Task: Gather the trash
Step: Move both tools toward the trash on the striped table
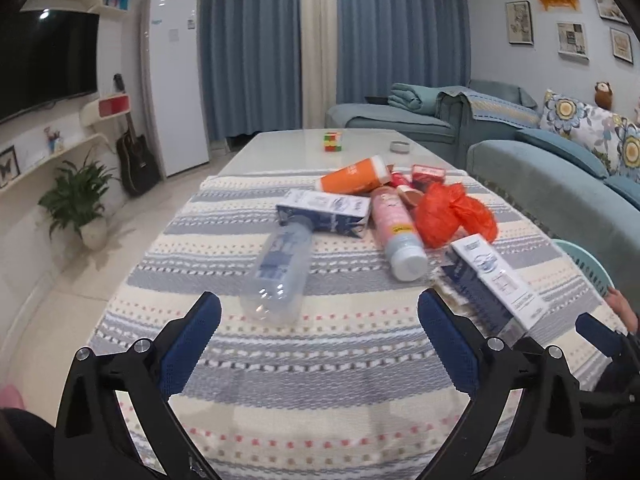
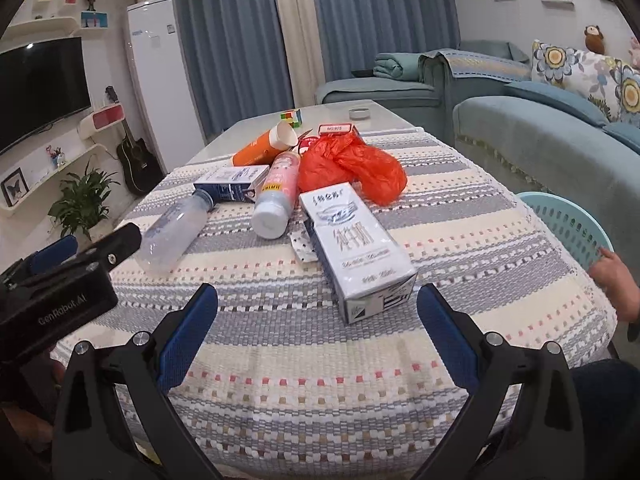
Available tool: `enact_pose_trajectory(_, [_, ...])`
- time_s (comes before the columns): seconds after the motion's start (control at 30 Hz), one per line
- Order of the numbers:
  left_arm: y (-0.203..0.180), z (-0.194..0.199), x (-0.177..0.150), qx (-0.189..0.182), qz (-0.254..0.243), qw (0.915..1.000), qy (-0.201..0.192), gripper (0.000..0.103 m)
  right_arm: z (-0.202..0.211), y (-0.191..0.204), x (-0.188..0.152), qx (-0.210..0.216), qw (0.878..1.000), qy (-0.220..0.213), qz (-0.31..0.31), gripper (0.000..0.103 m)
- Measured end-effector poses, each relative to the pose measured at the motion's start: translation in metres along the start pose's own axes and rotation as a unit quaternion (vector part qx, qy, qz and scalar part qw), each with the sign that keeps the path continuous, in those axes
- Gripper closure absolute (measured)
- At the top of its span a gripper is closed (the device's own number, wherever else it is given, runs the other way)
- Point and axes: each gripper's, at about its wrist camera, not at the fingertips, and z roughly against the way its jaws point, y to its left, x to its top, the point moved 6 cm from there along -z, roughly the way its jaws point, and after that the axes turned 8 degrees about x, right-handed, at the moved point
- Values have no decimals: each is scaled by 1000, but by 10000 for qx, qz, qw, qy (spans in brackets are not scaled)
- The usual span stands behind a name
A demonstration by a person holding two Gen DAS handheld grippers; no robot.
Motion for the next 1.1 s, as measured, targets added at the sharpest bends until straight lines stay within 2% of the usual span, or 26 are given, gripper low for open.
enact_pose_trajectory(0.1, [-21,6,13,-102,-161,9998,-74,7,15,-16,16,-153,9995,-106,-257,8])
enact_pose_trajectory(0.13, [-33,8,19,-260,-199,9994,-86,7,21,-25,22,-251,9989,-131,-365,8])
enact_pose_trajectory(0.3, [-94,19,40,-745,-555,9954,-247,7,68,-89,43,-958,9893,-334,-1046,8])
enact_pose_trajectory(0.43, [-156,34,46,-1227,-806,9886,-325,7,106,-144,37,-1518,9798,-482,-1209,8])
enact_pose_trajectory(0.63, [-219,49,40,-1694,-917,9810,-222,7,130,-195,23,-1865,9684,-408,-1607,8])
enact_pose_trajectory(0.83, [-236,48,37,-1737,-1027,9792,-205,7,135,-210,24,-1947,9663,-449,-1623,8])
enact_pose_trajectory(1.1, [-214,34,41,-1539,-829,9846,-61,7,116,-198,31,-1711,9739,-371,-1447,8])
